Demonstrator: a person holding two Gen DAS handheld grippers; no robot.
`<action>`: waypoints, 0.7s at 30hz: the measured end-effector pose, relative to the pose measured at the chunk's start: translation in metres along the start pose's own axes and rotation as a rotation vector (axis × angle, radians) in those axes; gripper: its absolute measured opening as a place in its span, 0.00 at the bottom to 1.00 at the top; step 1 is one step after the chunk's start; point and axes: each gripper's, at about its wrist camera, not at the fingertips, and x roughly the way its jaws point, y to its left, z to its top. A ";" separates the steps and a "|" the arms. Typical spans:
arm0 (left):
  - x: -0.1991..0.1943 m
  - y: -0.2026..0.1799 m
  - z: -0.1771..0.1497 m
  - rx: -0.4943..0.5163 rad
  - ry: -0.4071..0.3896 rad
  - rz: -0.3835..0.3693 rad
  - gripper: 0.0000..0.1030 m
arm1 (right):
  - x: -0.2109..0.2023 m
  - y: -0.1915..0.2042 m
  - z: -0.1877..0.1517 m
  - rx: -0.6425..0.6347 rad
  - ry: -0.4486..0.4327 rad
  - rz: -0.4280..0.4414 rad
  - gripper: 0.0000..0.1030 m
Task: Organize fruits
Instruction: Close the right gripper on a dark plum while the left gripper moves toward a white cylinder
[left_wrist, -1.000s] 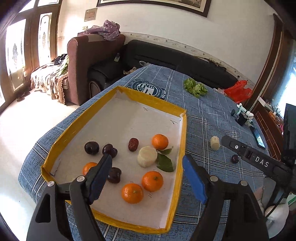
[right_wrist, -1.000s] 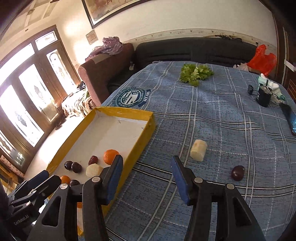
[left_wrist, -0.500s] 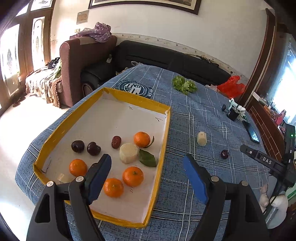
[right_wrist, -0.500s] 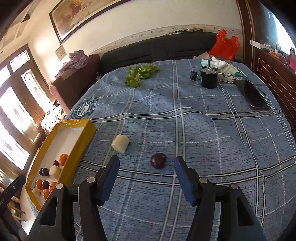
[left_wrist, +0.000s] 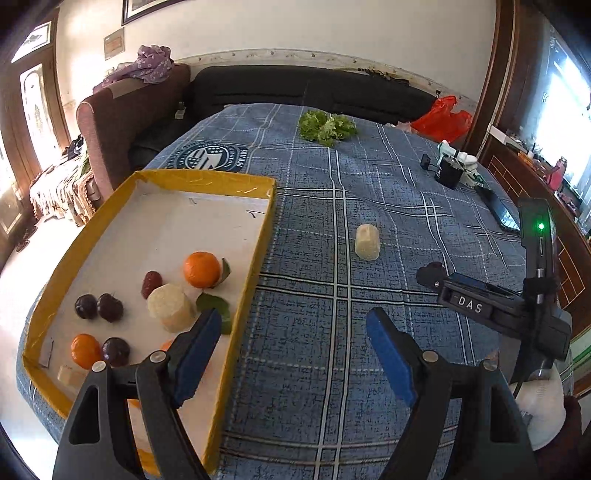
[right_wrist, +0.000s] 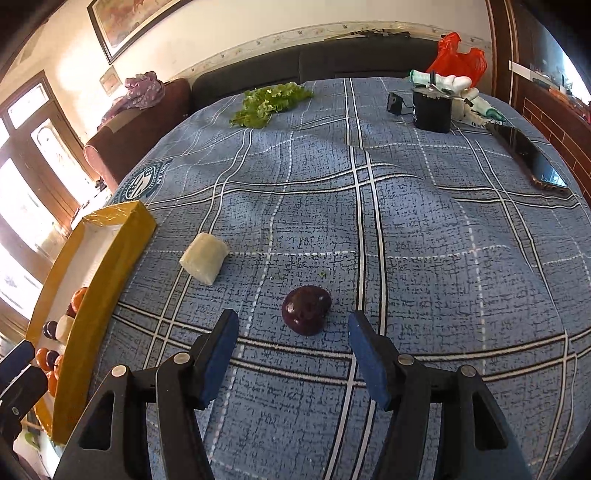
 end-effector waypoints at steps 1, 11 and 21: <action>0.005 -0.002 0.002 0.005 0.009 0.002 0.78 | 0.002 0.000 0.000 0.000 0.000 0.000 0.64; 0.060 -0.032 0.034 -0.003 0.083 -0.031 0.78 | 0.010 -0.002 0.006 0.002 -0.038 0.007 0.62; 0.093 -0.058 0.052 0.001 0.101 -0.082 0.77 | 0.010 -0.005 0.005 0.002 -0.049 0.032 0.58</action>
